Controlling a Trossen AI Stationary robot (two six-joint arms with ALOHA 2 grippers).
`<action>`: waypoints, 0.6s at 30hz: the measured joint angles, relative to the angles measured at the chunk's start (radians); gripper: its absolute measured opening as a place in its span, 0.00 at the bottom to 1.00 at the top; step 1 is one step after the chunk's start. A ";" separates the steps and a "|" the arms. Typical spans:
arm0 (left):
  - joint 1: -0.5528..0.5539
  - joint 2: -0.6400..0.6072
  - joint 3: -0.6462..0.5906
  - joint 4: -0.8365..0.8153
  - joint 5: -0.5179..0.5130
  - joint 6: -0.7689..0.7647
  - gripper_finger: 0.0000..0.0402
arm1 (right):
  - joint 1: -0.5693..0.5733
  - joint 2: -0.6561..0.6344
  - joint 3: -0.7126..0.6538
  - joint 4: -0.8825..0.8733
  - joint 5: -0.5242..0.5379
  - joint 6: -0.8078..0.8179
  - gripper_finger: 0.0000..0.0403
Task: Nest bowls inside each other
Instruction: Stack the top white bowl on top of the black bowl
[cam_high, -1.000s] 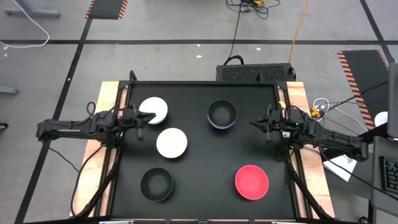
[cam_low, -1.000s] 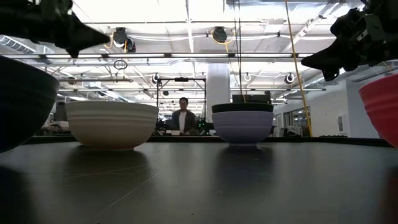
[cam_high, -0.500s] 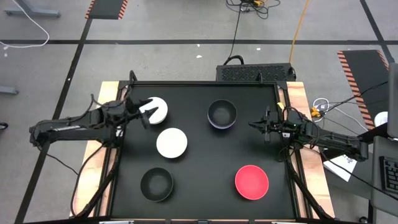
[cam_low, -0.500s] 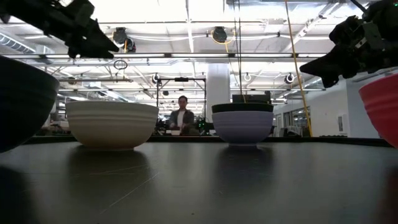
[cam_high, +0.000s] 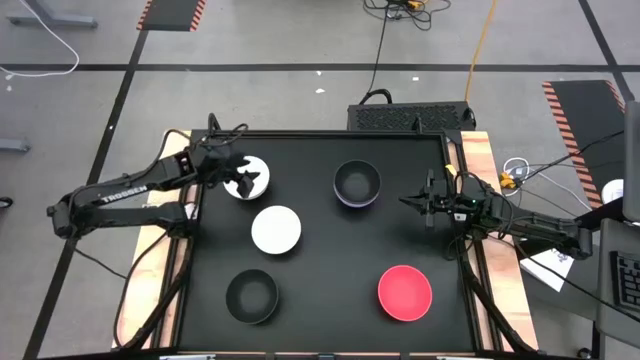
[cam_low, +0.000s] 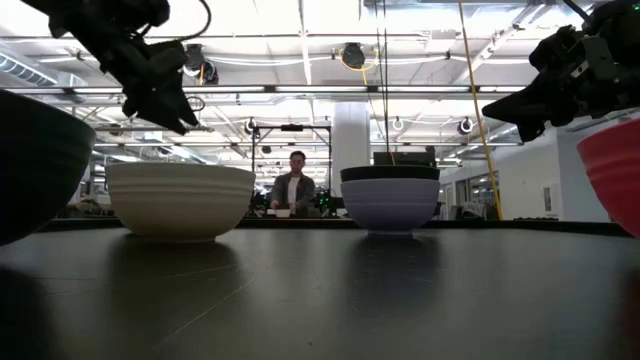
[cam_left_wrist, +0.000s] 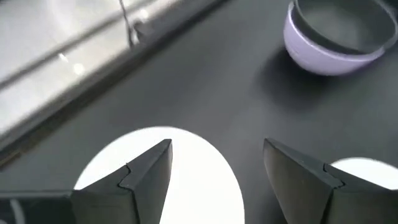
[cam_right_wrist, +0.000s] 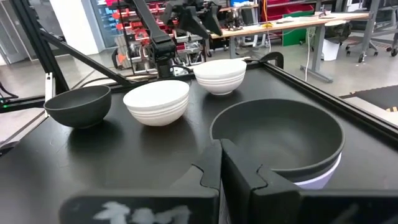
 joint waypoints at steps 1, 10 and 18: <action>0.013 0.017 0.013 -0.030 0.029 0.004 0.64 | 0.000 0.000 0.000 -0.001 0.000 0.001 0.00; 0.090 0.189 0.147 -0.282 0.097 0.086 0.64 | 0.000 0.000 0.000 -0.016 0.000 0.001 0.00; 0.099 0.297 0.184 -0.330 0.117 0.153 0.64 | 0.000 0.000 0.000 -0.018 0.000 0.001 0.00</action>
